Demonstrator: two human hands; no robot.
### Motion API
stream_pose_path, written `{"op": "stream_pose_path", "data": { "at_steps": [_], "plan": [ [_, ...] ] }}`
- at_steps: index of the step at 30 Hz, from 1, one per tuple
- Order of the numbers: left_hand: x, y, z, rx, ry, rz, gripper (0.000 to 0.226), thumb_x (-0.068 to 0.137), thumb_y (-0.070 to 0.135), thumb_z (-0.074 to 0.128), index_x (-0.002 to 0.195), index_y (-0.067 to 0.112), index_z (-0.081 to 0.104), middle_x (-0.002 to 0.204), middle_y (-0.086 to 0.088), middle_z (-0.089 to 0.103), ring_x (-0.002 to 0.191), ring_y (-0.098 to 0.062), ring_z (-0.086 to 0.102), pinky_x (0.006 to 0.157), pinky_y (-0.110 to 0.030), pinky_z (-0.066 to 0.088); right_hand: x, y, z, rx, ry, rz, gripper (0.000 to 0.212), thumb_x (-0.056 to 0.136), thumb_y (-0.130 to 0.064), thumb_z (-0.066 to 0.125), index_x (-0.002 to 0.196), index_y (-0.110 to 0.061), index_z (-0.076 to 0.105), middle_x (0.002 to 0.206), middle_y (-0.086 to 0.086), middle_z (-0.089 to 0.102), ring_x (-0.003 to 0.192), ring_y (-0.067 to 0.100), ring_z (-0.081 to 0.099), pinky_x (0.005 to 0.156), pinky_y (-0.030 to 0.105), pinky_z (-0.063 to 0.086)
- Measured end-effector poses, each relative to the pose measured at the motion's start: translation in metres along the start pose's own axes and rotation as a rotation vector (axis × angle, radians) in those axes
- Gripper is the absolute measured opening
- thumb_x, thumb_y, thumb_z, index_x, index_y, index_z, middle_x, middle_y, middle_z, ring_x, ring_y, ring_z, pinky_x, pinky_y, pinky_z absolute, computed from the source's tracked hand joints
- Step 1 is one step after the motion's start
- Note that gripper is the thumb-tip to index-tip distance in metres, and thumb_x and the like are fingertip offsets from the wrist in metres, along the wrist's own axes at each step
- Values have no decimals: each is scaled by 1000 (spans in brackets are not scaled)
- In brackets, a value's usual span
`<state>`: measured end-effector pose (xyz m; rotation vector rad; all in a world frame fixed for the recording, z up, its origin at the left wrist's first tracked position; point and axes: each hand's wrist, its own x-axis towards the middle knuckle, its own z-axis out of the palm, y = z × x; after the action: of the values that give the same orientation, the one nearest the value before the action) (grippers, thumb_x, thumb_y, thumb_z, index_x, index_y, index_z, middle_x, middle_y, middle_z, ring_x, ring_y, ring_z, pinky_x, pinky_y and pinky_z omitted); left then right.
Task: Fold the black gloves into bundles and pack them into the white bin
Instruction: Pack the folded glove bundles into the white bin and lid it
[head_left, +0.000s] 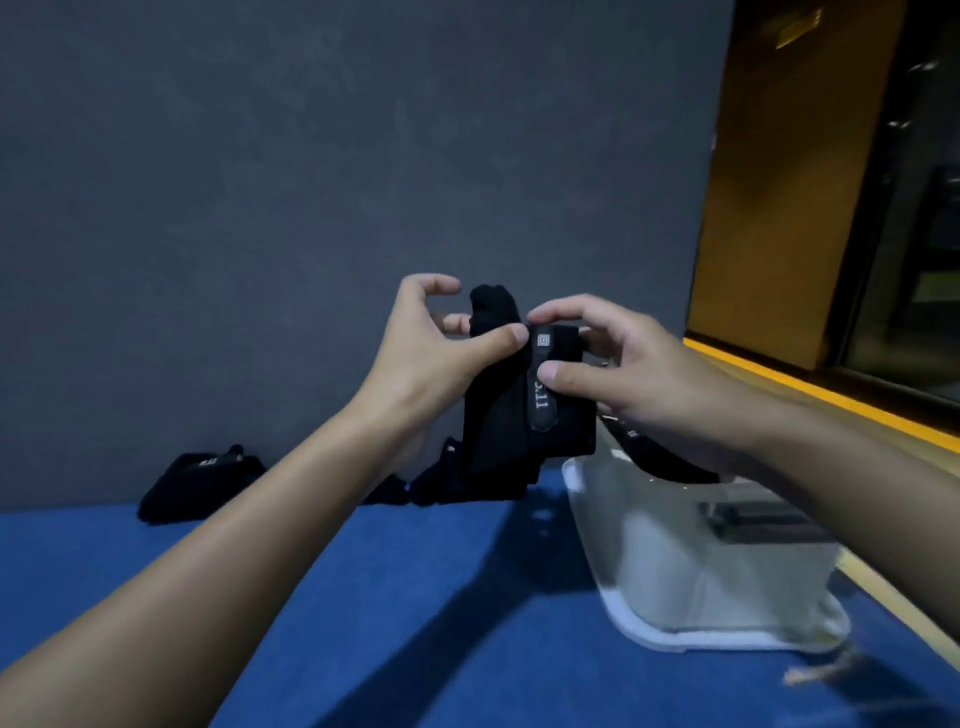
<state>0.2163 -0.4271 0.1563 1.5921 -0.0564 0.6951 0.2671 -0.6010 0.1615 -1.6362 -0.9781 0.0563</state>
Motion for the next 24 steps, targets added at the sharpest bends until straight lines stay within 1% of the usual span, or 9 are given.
{"op": "stream_pose_path", "data": {
  "at_steps": [2,4,8,11,12,16,18,21,24],
  "plan": [
    [12,2,18,-5,-43,6,71,65,28,84,123,23,44,101,-12,61,84,-22,70,67,-34,56,0,1,-20,35,24,13,31,87,-1,65,116,-14,63,106,13,65,95,23,65,90,41,54],
    [20,0,34,16,-86,9,63,77,25,84,125,22,43,99,-8,56,85,-17,65,61,-27,53,-2,5,-43,44,54,32,29,87,0,64,112,-15,65,103,10,65,95,23,67,91,43,56],
    [31,-16,54,118,-133,-17,45,88,26,74,123,21,45,107,-14,61,100,-21,66,73,-35,62,-7,22,-86,-18,120,92,31,88,-3,65,112,-22,65,113,12,64,99,26,68,92,48,55],
    [38,-38,64,295,-179,-18,35,89,30,72,118,24,53,108,-3,63,92,-13,64,79,-37,60,-8,38,-110,-95,153,152,35,88,-7,66,115,-29,64,120,13,62,109,36,63,95,62,47],
    [40,-45,67,351,-209,-4,29,89,31,72,112,27,56,107,0,64,94,-13,64,79,-34,58,-8,42,-116,-115,151,172,37,88,-8,66,116,-31,63,120,12,62,109,35,63,95,62,47],
    [44,-67,76,463,-319,-23,16,90,28,70,103,28,61,108,1,66,102,-14,65,86,-24,52,-6,62,-125,-162,82,256,41,89,-6,64,117,-35,62,119,4,61,106,30,65,91,54,53],
    [44,-73,77,505,-339,-26,15,92,25,68,105,25,61,106,0,66,102,-13,65,87,-23,52,-5,71,-124,-187,-5,315,39,91,-8,63,118,-36,62,116,-1,60,103,26,65,81,41,59],
    [45,-81,74,592,-339,27,16,92,24,65,107,26,62,107,7,64,105,-5,62,97,-29,51,-3,85,-117,-234,-106,330,32,92,-10,63,112,-34,67,110,0,62,89,17,65,60,24,50],
    [45,-84,72,641,-354,72,18,92,27,64,110,27,63,108,11,64,108,-2,60,100,-34,49,-1,96,-112,-313,-174,322,28,90,-14,67,107,-36,68,93,-9,65,74,8,58,57,22,43]
  ]
}}
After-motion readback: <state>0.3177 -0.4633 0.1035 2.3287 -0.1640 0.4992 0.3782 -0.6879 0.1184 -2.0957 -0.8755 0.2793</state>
